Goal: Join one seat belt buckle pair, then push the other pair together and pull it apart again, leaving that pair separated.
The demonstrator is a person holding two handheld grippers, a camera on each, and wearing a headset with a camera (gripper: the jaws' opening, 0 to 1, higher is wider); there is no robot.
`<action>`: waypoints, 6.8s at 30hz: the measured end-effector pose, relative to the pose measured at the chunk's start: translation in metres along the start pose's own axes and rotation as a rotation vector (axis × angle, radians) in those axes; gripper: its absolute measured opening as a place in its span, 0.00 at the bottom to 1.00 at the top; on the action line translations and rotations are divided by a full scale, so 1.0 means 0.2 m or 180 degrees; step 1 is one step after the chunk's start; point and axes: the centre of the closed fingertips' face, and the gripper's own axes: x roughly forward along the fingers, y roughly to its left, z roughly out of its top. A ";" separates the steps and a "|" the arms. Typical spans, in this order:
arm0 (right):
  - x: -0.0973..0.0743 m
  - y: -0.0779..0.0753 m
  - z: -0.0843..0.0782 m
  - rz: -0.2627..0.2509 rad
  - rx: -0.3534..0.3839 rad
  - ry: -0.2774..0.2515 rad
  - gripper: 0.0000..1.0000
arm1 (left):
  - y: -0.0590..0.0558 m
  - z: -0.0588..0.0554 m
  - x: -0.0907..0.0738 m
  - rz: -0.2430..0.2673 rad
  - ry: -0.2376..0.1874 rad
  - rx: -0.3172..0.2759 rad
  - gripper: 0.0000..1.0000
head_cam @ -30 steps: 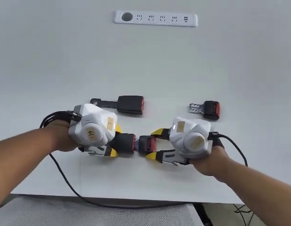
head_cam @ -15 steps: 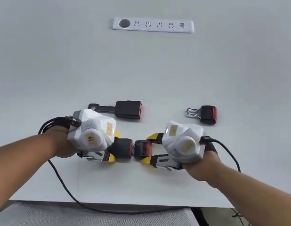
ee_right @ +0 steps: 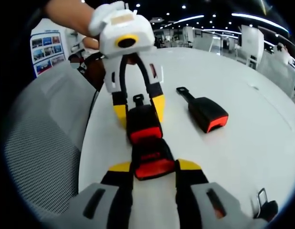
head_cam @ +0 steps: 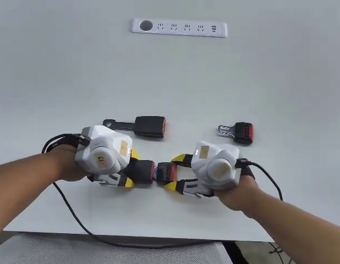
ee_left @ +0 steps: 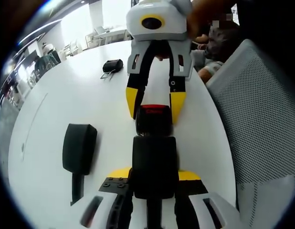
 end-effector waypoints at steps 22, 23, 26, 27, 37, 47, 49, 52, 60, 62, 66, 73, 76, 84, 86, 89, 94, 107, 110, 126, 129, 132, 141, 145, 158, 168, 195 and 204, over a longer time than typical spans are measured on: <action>-0.01 0.02 -0.01 0.0100 -0.0258 -0.0143 0.32 | 0.00 0.00 -0.01 -0.0127 -0.0366 -0.0058 0.34; -0.01 0.02 -0.01 0.0105 -0.0265 -0.0145 0.32 | 0.00 0.00 -0.01 -0.0137 -0.0370 -0.0046 0.34; -0.01 0.02 -0.01 0.0119 -0.0291 -0.0148 0.31 | 0.00 0.00 -0.01 -0.0149 -0.0383 -0.0042 0.34; -0.01 0.02 -0.01 0.0120 -0.0288 -0.0151 0.31 | 0.00 0.00 -0.01 -0.0147 -0.0399 -0.0052 0.34; -0.01 0.02 -0.01 0.0031 -0.0323 -0.0165 0.31 | 0.01 0.00 -0.01 -0.0111 -0.0448 -0.0051 0.34; -0.01 0.03 -0.01 -0.0004 -0.0331 -0.0173 0.31 | 0.00 0.00 -0.01 -0.0136 -0.0468 -0.0099 0.34; -0.01 0.03 -0.01 -0.0008 -0.0317 -0.0177 0.31 | 0.00 0.00 -0.01 -0.0154 -0.0469 -0.0095 0.34; -0.01 0.03 -0.01 -0.0006 -0.0314 -0.0178 0.31 | 0.00 -0.01 -0.01 -0.0186 -0.0454 -0.0073 0.34; -0.01 0.03 -0.01 -0.0003 -0.0247 -0.0197 0.32 | 0.00 -0.01 -0.01 -0.0172 -0.0461 -0.0081 0.34; -0.01 0.03 -0.01 -0.0007 -0.0227 -0.0203 0.32 | -0.01 0.00 -0.01 -0.0180 -0.0455 -0.0098 0.34; -0.01 0.03 -0.01 -0.0022 -0.0211 -0.0203 0.32 | -0.01 0.01 -0.02 -0.0215 -0.0297 0.0027 0.34; -0.01 0.04 0.00 -0.0059 -0.0328 -0.0100 0.34 | -0.02 0.03 -0.02 -0.0158 -0.0168 0.0068 0.35; -0.01 0.04 0.01 -0.0091 -0.0361 -0.0034 0.35 | -0.03 0.03 -0.03 -0.0253 -0.0093 -0.0072 0.37; -0.08 0.06 0.12 -0.0117 -0.0192 -0.0312 0.65 | -0.03 0.10 -0.09 -0.0198 -0.0281 -0.0311 0.75; -0.09 0.05 0.12 -0.0139 -0.0188 -0.0308 0.66 | 0.00 0.09 -0.11 -0.0078 -0.0236 -0.0262 0.71; -0.12 0.05 0.11 -0.0149 -0.0168 -0.0297 0.65 | 0.00 0.11 -0.13 -0.0036 -0.0277 -0.0292 0.73; -0.20 -0.01 0.09 -0.0211 -0.0130 -0.0295 0.66 | 0.06 0.14 -0.17 0.0109 -0.0447 -0.0340 0.73; -0.47 -0.35 0.02 -0.0259 -0.0011 -0.0239 0.71 | 0.38 0.20 -0.29 0.0504 -0.0667 -0.0411 0.75; -0.52 -0.44 -0.04 -0.0337 0.0032 -0.0179 0.75 | 0.45 0.20 -0.30 0.0585 -0.0665 -0.0369 0.75; -0.65 -0.67 -0.31 -0.0397 0.0400 0.0052 0.75 | 0.59 0.14 -0.10 0.0491 -0.0668 -0.0596 0.73; -0.65 -0.69 -0.34 -0.0372 0.0406 0.0097 0.74 | 0.60 0.12 -0.08 0.0466 -0.0630 -0.0591 0.73; -0.64 -0.70 -0.36 -0.0337 0.0421 0.0105 0.74 | 0.60 0.11 -0.06 0.0447 -0.0611 -0.0620 0.71; -0.63 -0.68 -0.42 -0.0179 0.0239 0.0299 0.64 | 0.58 0.07 -0.01 0.0357 -0.0448 -0.0457 0.60; -0.64 -0.68 -0.44 -0.0173 0.0146 0.0361 0.59 | 0.59 0.06 -0.01 0.0377 -0.0411 -0.0368 0.55; -0.63 -0.69 -0.42 -0.0136 -0.0025 0.0346 0.44 | 0.57 0.09 -0.01 0.0280 -0.0399 -0.0199 0.37; -0.63 -0.71 -0.42 -0.0178 -0.0037 0.0247 0.35 | 0.57 0.09 -0.01 0.0289 -0.0343 -0.0113 0.34; -0.46 -0.68 -0.27 0.0007 -0.0064 -0.0034 0.34 | 0.58 0.08 0.00 0.0168 -0.0333 -0.0124 0.34; -0.34 -0.64 -0.17 0.0036 -0.0126 -0.0027 0.34 | 0.58 0.08 0.00 0.0167 -0.0306 -0.0132 0.34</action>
